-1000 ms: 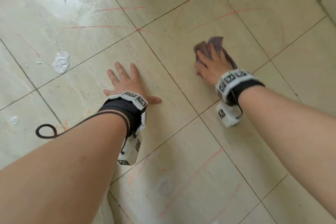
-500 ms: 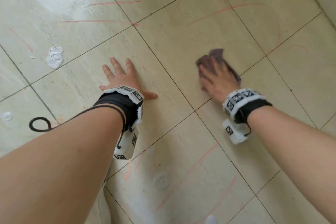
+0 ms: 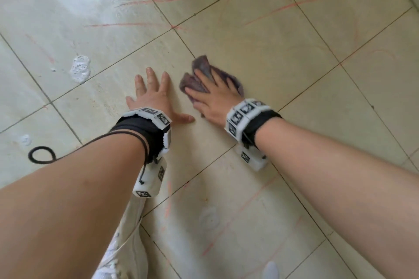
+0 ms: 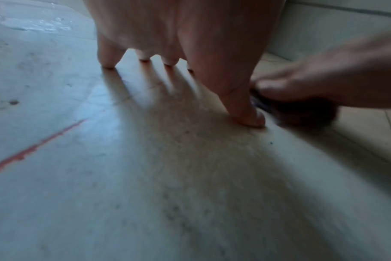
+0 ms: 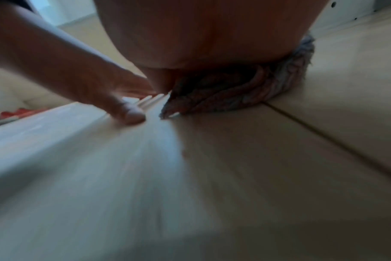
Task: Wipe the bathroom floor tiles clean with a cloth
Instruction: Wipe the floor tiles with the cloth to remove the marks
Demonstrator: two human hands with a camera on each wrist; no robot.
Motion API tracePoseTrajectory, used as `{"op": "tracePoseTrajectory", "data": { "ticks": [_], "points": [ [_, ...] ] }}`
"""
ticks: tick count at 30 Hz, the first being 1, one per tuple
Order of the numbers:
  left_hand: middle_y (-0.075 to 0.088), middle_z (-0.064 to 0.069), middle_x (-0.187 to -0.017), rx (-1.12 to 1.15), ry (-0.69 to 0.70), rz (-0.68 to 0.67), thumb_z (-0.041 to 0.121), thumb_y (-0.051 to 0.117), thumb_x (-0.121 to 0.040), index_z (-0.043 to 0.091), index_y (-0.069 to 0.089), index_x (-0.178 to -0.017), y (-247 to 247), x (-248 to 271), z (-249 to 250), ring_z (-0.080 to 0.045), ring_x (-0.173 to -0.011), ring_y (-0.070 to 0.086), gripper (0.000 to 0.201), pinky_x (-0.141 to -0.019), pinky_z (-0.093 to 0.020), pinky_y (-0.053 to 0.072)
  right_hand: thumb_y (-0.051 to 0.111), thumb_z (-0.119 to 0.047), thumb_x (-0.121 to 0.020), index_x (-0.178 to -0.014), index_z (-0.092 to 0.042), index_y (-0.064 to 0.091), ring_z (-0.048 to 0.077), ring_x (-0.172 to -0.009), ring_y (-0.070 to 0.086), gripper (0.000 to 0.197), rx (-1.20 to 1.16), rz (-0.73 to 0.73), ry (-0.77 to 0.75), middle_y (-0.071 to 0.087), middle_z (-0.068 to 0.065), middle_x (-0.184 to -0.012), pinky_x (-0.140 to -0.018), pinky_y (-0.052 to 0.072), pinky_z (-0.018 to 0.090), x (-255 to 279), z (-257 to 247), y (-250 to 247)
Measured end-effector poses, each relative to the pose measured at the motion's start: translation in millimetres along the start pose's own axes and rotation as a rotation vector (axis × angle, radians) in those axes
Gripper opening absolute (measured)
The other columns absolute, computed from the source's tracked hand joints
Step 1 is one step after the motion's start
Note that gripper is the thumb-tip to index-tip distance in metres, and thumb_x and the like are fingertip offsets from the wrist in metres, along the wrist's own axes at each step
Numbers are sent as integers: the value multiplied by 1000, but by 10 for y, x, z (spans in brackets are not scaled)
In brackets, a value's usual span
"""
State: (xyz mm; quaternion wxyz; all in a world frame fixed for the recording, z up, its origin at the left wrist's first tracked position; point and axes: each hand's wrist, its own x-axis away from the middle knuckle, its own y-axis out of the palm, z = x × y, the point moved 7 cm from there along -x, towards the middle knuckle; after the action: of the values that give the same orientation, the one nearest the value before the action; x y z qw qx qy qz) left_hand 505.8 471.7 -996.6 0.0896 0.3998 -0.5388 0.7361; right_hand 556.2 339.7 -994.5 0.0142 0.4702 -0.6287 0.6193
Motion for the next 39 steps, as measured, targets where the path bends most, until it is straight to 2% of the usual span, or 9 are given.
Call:
{"op": "tracePoseTrajectory", "data": {
  "ticks": [5, 8, 11, 14, 18, 21, 24, 31, 39],
  "points": [
    [-27, 2, -160, 10, -3, -7, 70, 76, -63, 31, -10, -155, -3, 10, -12, -28, -148, -20, 132, -114, -66, 12, 27, -53, -101, -151, -50, 11, 21, -148, -17, 53, 2, -27, 134, -17, -11, -161, -120, -4, 49, 599, 767, 256],
    [-28, 0, -160, 5, -17, -24, 66, 79, -64, 29, -11, -155, -24, 11, 28, -29, -148, -20, 133, -112, -68, 15, 22, -53, -101, -151, -48, 7, 26, -148, -17, 53, -77, -7, 284, -19, -8, -161, -117, -4, 51, 510, 1088, 65],
    [-27, -2, -160, -7, -33, -19, 64, 80, -64, 28, -11, -155, -27, -20, 45, -31, -148, -18, 134, -113, -67, 18, 26, -52, -100, -151, -48, 9, 32, -147, -18, 54, -200, 43, 396, -18, -4, -162, -116, -3, 56, 213, 1081, -183],
    [-26, -3, -160, -5, -35, 7, 64, 80, -63, 32, -9, -155, -11, -45, 43, -33, -148, -19, 132, -116, -62, 16, 30, -53, -99, -151, -48, 11, 34, -146, -19, 55, -203, 44, 312, -19, -3, -162, -116, -3, 58, 63, 732, -136],
    [-25, -7, -160, 40, -75, 46, 67, 76, -67, 39, -3, -155, -39, -62, 132, -38, -147, -19, 121, -118, -60, 11, 31, -55, -98, -151, -48, 10, 26, -148, -18, 57, -105, 55, 171, -17, -8, -162, -117, -6, 52, 337, 563, 177],
    [-25, -10, -160, 40, -87, 45, 72, 72, -67, 43, 0, -153, -48, -77, 263, -44, -145, -18, 116, -114, -64, 10, 32, -55, -98, -151, -47, 11, 22, -148, -16, 58, -114, 68, 219, -15, -9, -162, -119, -4, 49, 573, 850, 284],
    [-26, -8, -160, 28, -47, 51, 72, 71, -68, 44, 1, -152, -21, -108, 426, -44, -145, -20, 114, -111, -71, 13, 33, -56, -98, -152, -47, 11, 21, -148, -14, 58, -176, 91, 314, -15, -10, -162, -118, -3, 48, 735, 1162, 307],
    [-21, -2, -161, -82, 170, 68, 68, 71, -72, 44, 1, -152, -41, -187, 937, -36, -147, -17, 109, -113, -66, 10, 33, -56, -98, -152, -47, 10, 20, -148, -15, 58, -257, 149, 442, -15, -10, -162, -119, -2, 49, 911, 1570, 284],
    [-26, -6, -160, -135, 230, 46, 71, 67, -73, 44, 1, -152, 28, -214, 1448, -43, -146, -18, 106, -117, -62, 6, 34, -56, -97, -152, -46, 11, 21, -148, -17, 60, -353, 184, 518, -15, -8, -162, -120, -2, 50, 928, 1811, 241]
  ]
}}
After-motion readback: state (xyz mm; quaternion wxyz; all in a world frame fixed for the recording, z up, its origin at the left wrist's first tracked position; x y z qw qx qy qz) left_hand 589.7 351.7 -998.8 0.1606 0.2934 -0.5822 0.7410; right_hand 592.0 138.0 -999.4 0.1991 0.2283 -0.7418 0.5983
